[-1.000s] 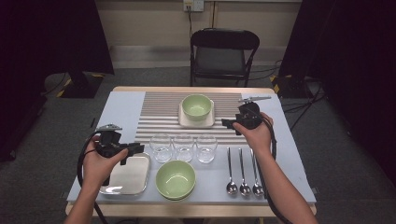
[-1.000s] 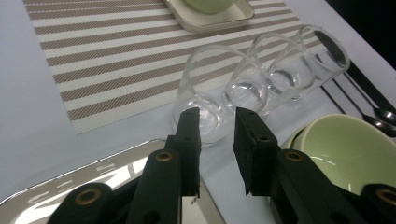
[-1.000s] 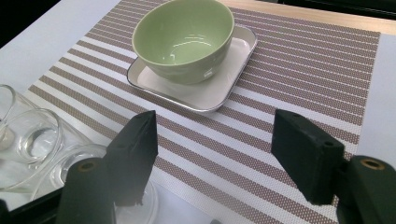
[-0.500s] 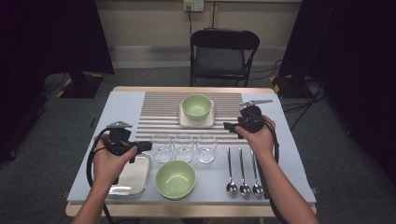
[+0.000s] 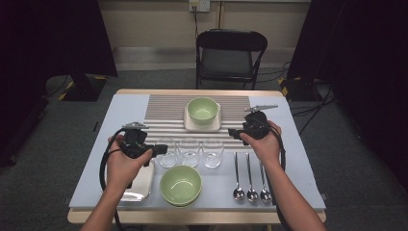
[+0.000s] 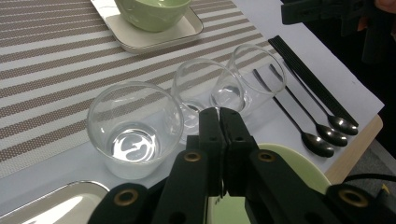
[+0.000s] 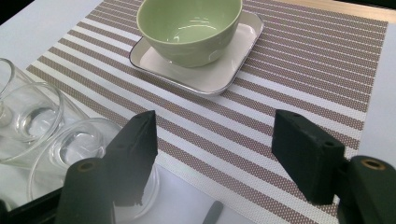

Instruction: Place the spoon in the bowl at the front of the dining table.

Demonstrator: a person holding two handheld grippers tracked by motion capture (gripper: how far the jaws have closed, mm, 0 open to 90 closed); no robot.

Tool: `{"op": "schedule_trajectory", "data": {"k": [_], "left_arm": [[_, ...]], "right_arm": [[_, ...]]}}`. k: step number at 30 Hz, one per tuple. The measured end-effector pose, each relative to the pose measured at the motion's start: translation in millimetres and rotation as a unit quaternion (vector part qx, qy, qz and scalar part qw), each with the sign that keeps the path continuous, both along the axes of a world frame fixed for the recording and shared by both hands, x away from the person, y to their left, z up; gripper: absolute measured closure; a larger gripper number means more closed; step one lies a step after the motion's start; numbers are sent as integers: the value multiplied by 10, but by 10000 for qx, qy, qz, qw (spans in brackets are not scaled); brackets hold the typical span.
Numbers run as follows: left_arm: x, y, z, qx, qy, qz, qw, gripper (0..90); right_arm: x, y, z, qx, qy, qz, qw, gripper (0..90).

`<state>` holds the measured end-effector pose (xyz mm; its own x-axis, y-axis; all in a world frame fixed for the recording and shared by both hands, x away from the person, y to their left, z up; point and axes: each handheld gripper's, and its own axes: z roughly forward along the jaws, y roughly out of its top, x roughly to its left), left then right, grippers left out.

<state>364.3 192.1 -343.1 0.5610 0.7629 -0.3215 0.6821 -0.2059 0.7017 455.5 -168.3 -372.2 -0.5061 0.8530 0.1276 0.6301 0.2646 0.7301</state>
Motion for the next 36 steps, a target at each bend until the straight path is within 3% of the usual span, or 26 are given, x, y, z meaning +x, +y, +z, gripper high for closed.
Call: {"op": "schedule_trajectory", "data": {"k": [8,20,36], "left_arm": [[11,-160,-37,60,64,-117,9999,897],[22,-443,-57,-26,66,-315,9995,900],[14,-660,-102,-8,33,-328,9995,900]], "right_arm": [[-15,-10,-5,15,-8,22,10000,309],[-28,-30,-15,-28,-52,74,10000,310],[-34,-31,-33,-14,-48,113,9999,310]]}}
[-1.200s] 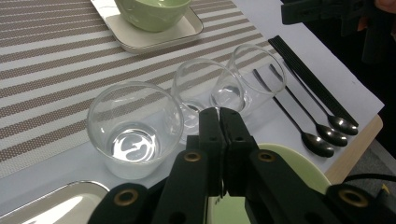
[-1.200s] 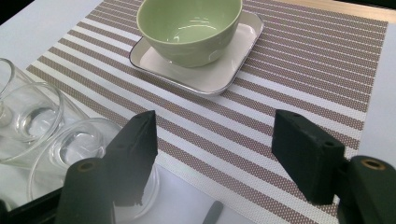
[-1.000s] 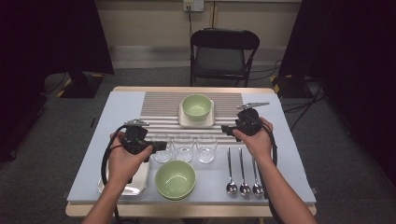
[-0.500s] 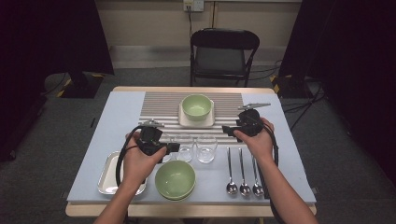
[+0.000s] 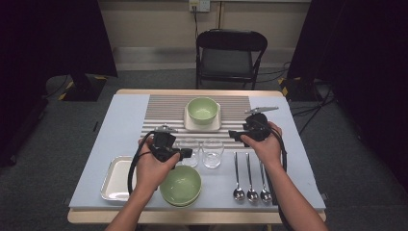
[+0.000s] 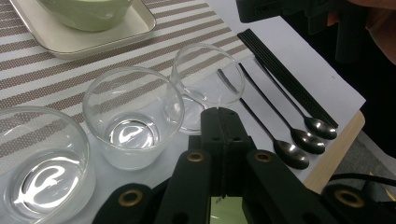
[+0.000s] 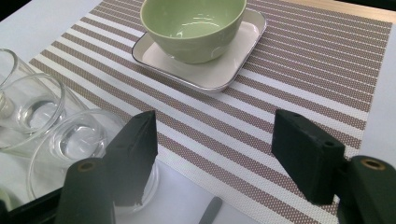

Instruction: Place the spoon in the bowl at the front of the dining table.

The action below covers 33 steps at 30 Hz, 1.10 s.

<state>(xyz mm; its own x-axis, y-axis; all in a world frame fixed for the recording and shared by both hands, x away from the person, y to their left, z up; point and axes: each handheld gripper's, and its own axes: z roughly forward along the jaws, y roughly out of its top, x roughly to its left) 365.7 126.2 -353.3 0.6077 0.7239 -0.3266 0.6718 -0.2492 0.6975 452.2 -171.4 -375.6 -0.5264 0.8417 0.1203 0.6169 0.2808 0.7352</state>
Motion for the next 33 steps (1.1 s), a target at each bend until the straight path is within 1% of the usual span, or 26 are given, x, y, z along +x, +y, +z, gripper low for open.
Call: {"op": "schedule_trajectory", "data": {"k": [8,9,10,11,12,13,14,15,18,20,24,26,27,30,33], "left_arm": [[-7,-118,-27,15,-14,-50,10000,900],[-9,-137,-29,15,-21,-61,10000,900],[-11,-152,-31,8,-31,-62,10000,900],[-12,-168,-32,31,-37,-73,10000,900],[-16,-190,-38,-8,-22,-67,10000,900],[-17,-206,-37,8,-41,-91,9999,900],[-19,-218,-37,42,-44,-128,9999,900],[-21,-240,-43,4,-31,-123,9999,900],[-26,-286,-53,37,-36,-155,9999,900],[-31,-313,-61,61,-59,-161,9998,900],[-40,-370,-84,51,-39,-141,9999,900],[-43,-399,-97,99,-55,-189,9998,900],[-50,-425,-106,88,-53,-167,9998,900],[-58,-465,-125,105,-51,-244,9996,900],[-72,-521,-150,76,-50,-238,9997,900]], "right_arm": [[-8,-30,-21,25,55,-27,10000,310],[-4,-37,-32,34,14,-5,10000,311],[-7,-38,-40,24,50,-21,10000,310],[-5,-42,-47,5,30,-5,10000,310],[-6,-45,-53,4,39,-8,10000,311],[-7,-48,-56,8,53,-14,10000,311],[-9,-50,-57,10,56,-22,10000,311],[-10,-52,-57,21,62,-22,10000,311],[-10,-61,-52,38,27,0,10000,311],[-15,-66,-44,44,57,-32,10000,311],[-12,-80,-49,34,9,-10,10000,313],[-13,-81,-52,31,18,-20,10000,313],[-13,-82,-53,25,18,-17,10000,313],[-14,-77,-53,15,24,-1,10000,313],[-17,-74,-51,33,28,5,10000,313]]}}
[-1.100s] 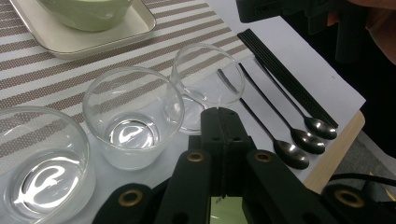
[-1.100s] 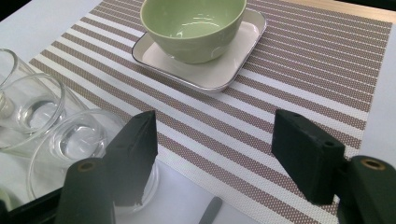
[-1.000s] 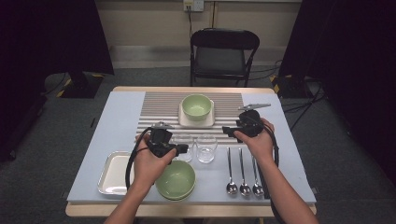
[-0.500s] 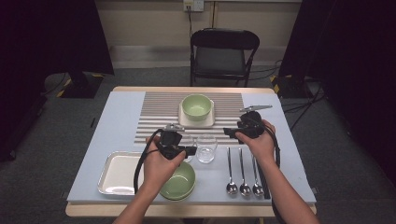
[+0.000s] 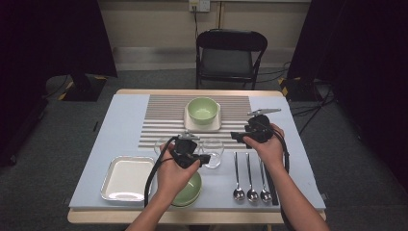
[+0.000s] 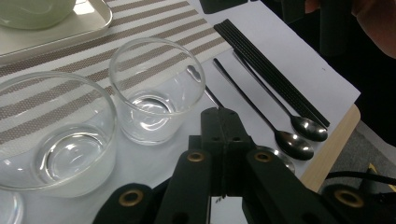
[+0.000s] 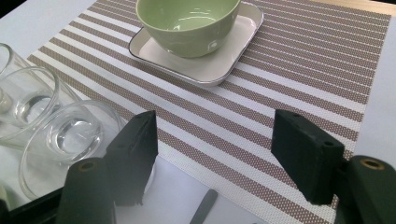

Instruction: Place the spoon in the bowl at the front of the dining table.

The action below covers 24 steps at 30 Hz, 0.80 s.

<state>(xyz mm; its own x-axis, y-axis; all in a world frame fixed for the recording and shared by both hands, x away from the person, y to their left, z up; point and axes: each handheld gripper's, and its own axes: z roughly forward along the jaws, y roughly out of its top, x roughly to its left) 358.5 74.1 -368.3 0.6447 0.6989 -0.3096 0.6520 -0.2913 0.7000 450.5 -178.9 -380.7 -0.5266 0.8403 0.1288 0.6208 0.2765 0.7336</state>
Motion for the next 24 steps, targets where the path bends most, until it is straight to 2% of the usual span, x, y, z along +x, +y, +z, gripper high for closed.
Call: {"op": "schedule_trajectory", "data": {"k": [20,24], "left_arm": [[-44,-274,-124,113,100,-205,9997,900],[-56,-315,-145,129,111,-164,9997,900]], "right_arm": [[-23,-52,-22,-11,-29,-2,10000,314],[-28,-49,-33,-20,-39,24,10000,315]]}}
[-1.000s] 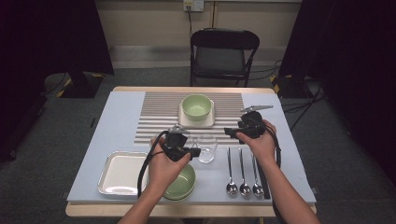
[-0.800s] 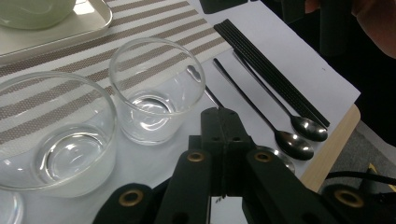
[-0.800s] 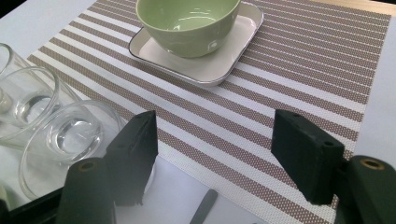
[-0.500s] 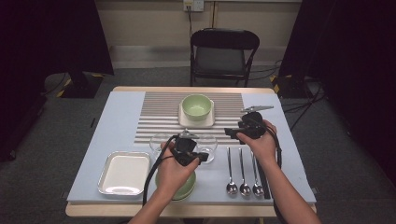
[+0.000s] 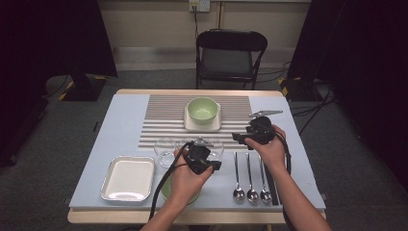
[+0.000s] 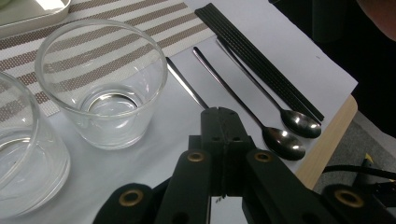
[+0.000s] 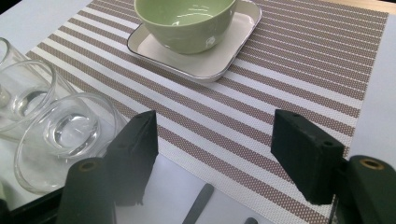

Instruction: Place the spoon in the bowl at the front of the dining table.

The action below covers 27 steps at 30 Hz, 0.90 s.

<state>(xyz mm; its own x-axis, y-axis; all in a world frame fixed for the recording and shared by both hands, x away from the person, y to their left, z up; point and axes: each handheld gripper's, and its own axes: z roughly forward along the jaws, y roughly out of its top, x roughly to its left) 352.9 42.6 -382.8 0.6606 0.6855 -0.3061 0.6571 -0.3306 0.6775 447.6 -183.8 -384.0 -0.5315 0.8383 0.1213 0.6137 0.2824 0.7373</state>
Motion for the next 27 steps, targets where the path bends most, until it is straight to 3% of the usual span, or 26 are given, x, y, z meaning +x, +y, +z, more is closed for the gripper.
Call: {"op": "schedule_trajectory", "data": {"k": [27], "left_arm": [[-99,-335,-171,134,104,-227,9996,900]], "right_arm": [[10,10,-130,-52,83,80,9999,316]]}}
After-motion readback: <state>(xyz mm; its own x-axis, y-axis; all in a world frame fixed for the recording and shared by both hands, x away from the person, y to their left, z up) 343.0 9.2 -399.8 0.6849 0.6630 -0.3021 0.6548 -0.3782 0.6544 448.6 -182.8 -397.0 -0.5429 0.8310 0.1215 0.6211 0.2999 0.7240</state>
